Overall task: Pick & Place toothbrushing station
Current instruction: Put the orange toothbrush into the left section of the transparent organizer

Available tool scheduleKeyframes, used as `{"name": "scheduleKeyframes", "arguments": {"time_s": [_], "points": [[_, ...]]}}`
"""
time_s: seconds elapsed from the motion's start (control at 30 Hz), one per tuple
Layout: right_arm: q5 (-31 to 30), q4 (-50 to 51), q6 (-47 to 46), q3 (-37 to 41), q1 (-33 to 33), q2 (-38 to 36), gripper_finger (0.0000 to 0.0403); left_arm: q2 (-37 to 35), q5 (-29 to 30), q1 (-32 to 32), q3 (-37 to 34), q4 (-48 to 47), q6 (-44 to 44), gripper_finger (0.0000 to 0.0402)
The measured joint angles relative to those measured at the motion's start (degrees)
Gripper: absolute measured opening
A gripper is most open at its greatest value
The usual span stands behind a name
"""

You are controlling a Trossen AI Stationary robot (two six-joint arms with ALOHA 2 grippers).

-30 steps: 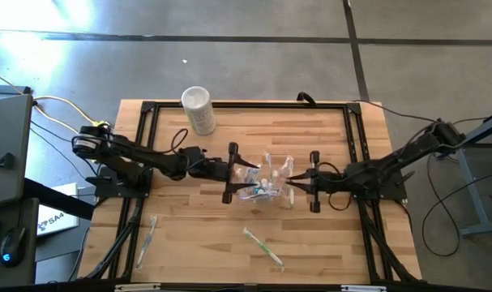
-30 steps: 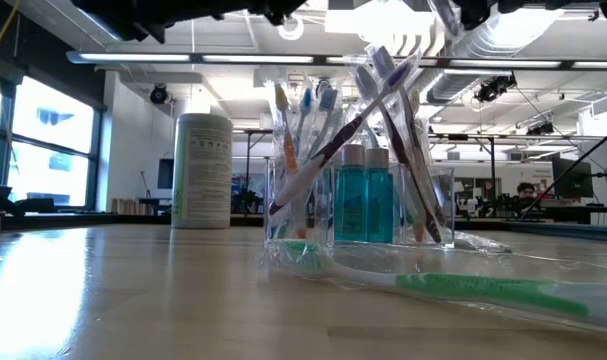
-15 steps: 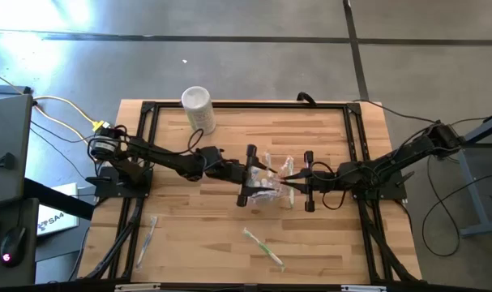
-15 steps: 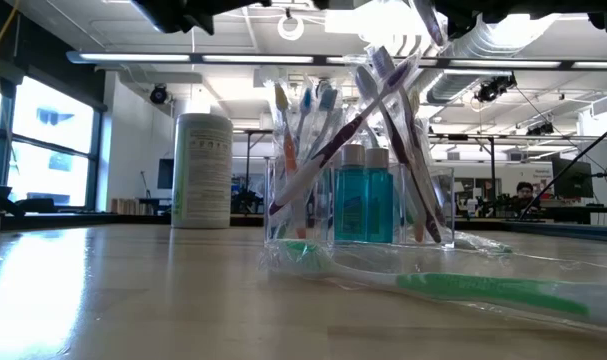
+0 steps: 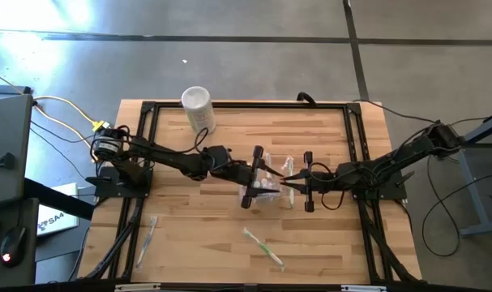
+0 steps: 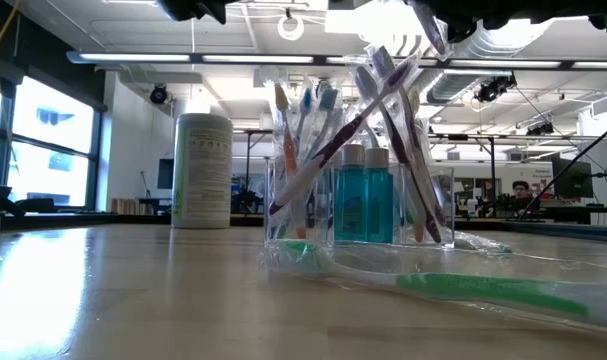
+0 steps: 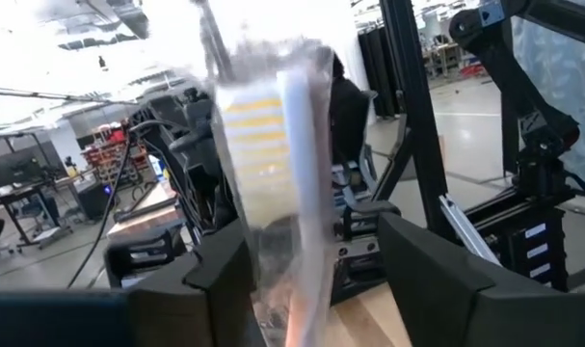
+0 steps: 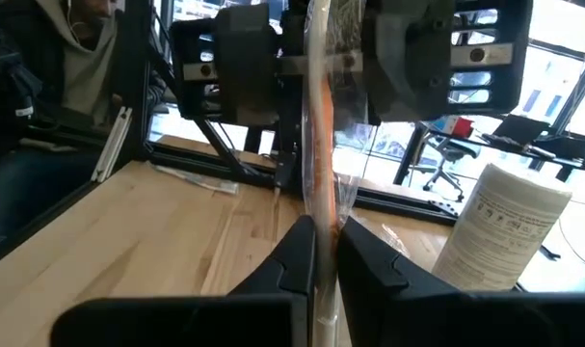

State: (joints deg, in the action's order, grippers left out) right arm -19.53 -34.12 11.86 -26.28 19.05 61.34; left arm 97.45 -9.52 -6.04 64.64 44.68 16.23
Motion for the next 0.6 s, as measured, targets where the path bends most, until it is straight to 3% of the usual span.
{"name": "scheduleKeyframes", "arguments": {"time_s": [0.17, 0.37, 0.53, 0.6], "points": [[0.0, 0.5, 0.0, 0.0, 0.0, 0.0, 0.0019, 0.0, -0.4, 0.0, 0.0, 0.1, 0.0, 0.0138], [0.1, 1.2, 0.0, 0.0, 0.0, 0.0, 0.0019, 0.0, -0.4, 0.0, 0.0, -0.4, 0.5, 0.0018], [0.1, 2.6, -0.9, 0.0, 0.0, 0.0, 0.0024, 0.0, -0.9, 0.0, 0.0, -1.5, 1.5, 0.0009], [0.3, 2.9, -0.1, 0.0, 0.4, -0.2, 0.004, 0.0, -3.6, 0.1, 0.0, -1.7, 1.6, 0.0008]]}}
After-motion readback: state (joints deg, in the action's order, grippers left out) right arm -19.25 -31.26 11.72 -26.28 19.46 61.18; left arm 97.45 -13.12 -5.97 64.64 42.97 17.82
